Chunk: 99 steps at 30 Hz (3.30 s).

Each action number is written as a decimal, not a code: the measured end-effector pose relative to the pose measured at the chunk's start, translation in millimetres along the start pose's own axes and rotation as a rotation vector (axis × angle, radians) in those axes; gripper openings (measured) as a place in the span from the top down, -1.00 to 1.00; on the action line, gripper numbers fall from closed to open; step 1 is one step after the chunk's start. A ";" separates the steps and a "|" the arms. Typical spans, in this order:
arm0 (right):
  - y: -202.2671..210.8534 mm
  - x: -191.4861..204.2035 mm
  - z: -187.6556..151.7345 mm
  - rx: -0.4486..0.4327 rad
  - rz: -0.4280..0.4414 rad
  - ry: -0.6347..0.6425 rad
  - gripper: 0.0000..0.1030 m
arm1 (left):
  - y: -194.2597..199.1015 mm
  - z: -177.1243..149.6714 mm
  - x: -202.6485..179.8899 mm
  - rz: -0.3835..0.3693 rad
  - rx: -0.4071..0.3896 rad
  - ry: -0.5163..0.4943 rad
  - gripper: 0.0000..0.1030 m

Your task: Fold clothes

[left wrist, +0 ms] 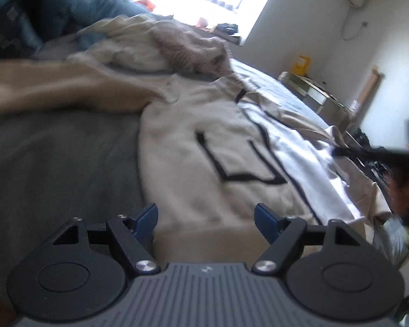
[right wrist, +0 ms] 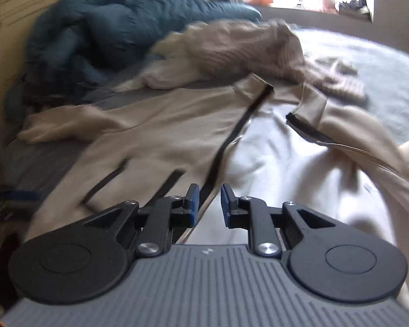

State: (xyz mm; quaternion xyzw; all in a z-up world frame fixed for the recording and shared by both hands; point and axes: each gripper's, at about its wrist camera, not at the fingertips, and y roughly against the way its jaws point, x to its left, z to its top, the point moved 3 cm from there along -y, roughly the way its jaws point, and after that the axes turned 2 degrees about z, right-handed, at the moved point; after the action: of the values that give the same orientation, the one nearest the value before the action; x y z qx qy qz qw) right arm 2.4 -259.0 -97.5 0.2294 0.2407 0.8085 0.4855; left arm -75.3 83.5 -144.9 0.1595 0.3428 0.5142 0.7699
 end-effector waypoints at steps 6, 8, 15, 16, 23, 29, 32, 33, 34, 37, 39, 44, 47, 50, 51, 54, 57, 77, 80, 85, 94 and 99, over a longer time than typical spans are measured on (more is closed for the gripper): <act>-19.7 58.0 -92.4 0.109 0.045 0.110 0.61 | -0.4 -42.1 2.2 0.063 -0.001 -0.067 -0.52; -22.6 63.2 -103.8 0.064 0.003 0.120 0.60 | 5.2 -49.7 -6.5 0.127 0.003 -0.154 -0.52; 29.7 61.0 -118.0 -0.082 0.062 -0.227 0.36 | 23.6 -74.5 1.9 0.101 -0.008 -0.076 -0.48; 28.4 59.6 -124.3 -0.069 0.077 -0.272 0.36 | 23.1 -74.5 4.6 0.083 -0.012 -0.040 -0.48; 9.9 41.4 -143.8 -0.041 0.199 -0.540 0.35 | 16.3 -64.8 13.8 0.003 -0.045 0.102 -0.29; 3.7 52.3 -140.9 -0.015 0.188 -0.479 0.67 | 13.7 -63.7 15.1 0.067 -0.060 0.107 0.56; 6.7 60.1 -142.1 -0.018 0.168 -0.412 0.87 | 16.9 -63.2 20.6 0.051 -0.063 0.153 0.83; 8.9 61.6 -143.0 -0.021 0.166 -0.398 0.88 | 18.3 -62.8 20.2 0.053 -0.065 0.147 0.84; 11.1 63.0 -143.4 -0.024 0.167 -0.386 0.88 | 19.7 -62.4 19.8 0.054 -0.066 0.141 0.86; 15.4 65.4 -142.6 -0.030 0.158 -0.359 0.89 | 20.6 -61.6 17.8 0.061 -0.063 0.115 0.86; 14.6 65.7 -143.8 -0.022 0.151 -0.348 0.89 | 19.4 -61.5 17.8 0.064 -0.058 0.109 0.86; 12.5 65.9 -148.0 -0.008 0.153 -0.355 0.89 | 21.2 -63.2 19.8 0.076 -0.049 0.098 0.86; 11.3 68.6 -149.4 -0.003 0.155 -0.348 0.89 | 22.8 -65.1 22.9 0.085 -0.042 0.088 0.86; 8.5 66.8 -152.0 0.000 0.162 -0.359 0.89 | 20.7 -67.6 27.4 0.094 -0.037 0.086 0.86; 6.9 66.2 -153.7 0.002 0.164 -0.364 0.89 | 20.1 -68.2 28.8 0.089 -0.038 0.087 0.86; 4.8 64.5 -157.1 -0.002 0.165 -0.373 0.89 | 20.4 -68.3 30.2 0.084 -0.034 0.075 0.79; 8.3 64.8 -159.7 -0.019 0.163 -0.375 0.82 | 27.0 -66.0 29.0 0.107 -0.031 0.065 0.42; 147.0 -27.7 -198.7 -0.318 -0.185 -0.489 0.05 | -29.2 -31.9 -184.6 -0.304 -0.084 -0.364 -0.37; 164.2 -58.7 -198.2 -0.388 -0.280 -0.533 -0.04 | -49.5 -34.0 -226.0 -0.365 -0.059 -0.425 -0.37; 160.8 -108.0 -197.9 -0.446 -0.328 -0.595 -0.24 | -80.1 -35.8 -269.4 -0.430 -0.033 -0.455 -0.37; 121.0 -153.9 -196.4 -0.420 -0.257 -0.713 -0.16 | -139.3 -44.7 -292.5 -0.438 0.084 -0.464 -0.36; 131.5 -165.1 -202.4 -0.461 -0.284 -0.756 0.92 | -147.6 -46.2 -288.8 -0.435 0.118 -0.432 -0.36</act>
State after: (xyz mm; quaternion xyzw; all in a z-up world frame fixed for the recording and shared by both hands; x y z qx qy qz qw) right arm -138.8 -494.9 -197.3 0.3587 -0.1102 0.6261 0.6835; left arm -74.8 -243.8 -161.2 0.2325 0.2265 0.2707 0.9063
